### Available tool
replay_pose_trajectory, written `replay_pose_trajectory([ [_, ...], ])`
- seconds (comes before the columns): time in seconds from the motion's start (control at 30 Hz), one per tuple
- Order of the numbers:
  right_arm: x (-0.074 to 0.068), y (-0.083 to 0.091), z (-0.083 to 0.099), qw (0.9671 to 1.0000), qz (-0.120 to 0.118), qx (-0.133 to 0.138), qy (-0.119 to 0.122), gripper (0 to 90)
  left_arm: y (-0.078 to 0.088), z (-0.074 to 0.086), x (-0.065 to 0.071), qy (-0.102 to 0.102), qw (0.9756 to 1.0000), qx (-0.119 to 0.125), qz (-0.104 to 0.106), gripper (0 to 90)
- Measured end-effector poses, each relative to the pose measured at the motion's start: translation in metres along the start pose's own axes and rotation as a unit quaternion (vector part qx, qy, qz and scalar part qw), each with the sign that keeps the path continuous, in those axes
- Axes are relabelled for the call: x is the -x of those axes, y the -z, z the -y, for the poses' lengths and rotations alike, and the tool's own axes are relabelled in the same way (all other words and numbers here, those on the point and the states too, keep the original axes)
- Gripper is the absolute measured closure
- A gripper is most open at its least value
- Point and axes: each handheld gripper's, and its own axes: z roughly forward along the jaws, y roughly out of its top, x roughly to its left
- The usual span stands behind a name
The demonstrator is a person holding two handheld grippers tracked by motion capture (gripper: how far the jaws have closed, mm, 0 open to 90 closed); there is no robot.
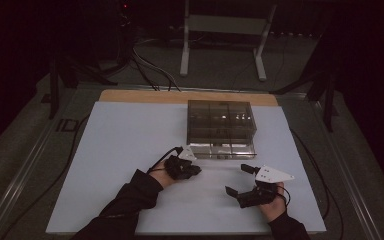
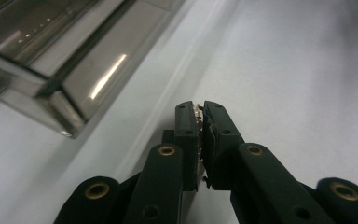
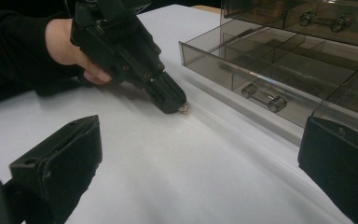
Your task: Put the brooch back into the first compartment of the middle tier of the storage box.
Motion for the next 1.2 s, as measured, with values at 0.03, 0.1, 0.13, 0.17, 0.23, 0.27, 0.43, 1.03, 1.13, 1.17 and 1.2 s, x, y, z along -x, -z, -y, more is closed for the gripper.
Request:
replay_pose_trajectory([
  [0.03, 0.000, 0.000, 0.000, 1.0000, 0.000, -0.001, 0.000, 0.0, 0.000, 0.000, 0.001, -0.001, 1.0000, 0.001, -0.002, 85.6],
  [0.1, 0.000, 0.000, 0.000, 1.0000, 0.000, 0.000, 0.001, 0.0, 0.000, -0.001, 0.003, -0.008, 0.9999, 0.001, -0.011, 86.1],
  [0.13, 0.000, 0.000, 0.000, 1.0000, 0.000, 0.000, 0.000, 0.0, 0.000, -0.001, 0.003, -0.008, 0.9999, 0.001, -0.011, 86.3],
  [0.17, 0.000, 0.000, 0.000, 1.0000, -0.001, 0.000, -0.001, 0.0, -0.001, 0.000, 0.003, -0.005, 0.9999, 0.003, -0.014, 86.6],
  [0.23, 0.000, 0.000, 0.000, 1.0000, -0.001, 0.000, 0.000, 0.0, 0.000, -0.001, 0.003, -0.006, 0.9998, 0.002, -0.016, 87.0],
  [0.27, 0.000, 0.000, 0.000, 1.0000, -0.001, 0.000, 0.001, 0.0, 0.000, -0.001, 0.003, -0.006, 0.9998, 0.002, -0.016, 87.0],
  [0.43, 0.000, 0.000, 0.000, 1.0000, -0.001, 0.001, -0.001, 0.0, 0.006, -0.003, 0.002, 0.002, 0.9998, 0.011, -0.014, 87.1],
  [1.03, 0.000, 0.002, -0.001, 1.0000, 0.002, 0.006, 0.001, 0.0, 0.031, -0.008, 0.009, -0.004, 0.9996, 0.021, -0.018, 87.1],
  [1.13, 0.000, 0.002, -0.001, 1.0000, 0.002, 0.006, 0.001, 0.0, 0.036, -0.010, 0.009, -0.009, 0.9995, 0.021, -0.020, 87.1],
  [1.17, 0.000, 0.002, -0.001, 1.0000, 0.002, 0.007, 0.003, 0.0, 0.038, -0.010, 0.010, -0.010, 0.9995, 0.023, -0.020, 87.1],
  [1.2, 0.000, 0.002, -0.001, 1.0000, 0.003, 0.007, 0.004, 0.0, 0.039, -0.010, 0.011, -0.012, 0.9995, 0.022, -0.019, 87.1],
])
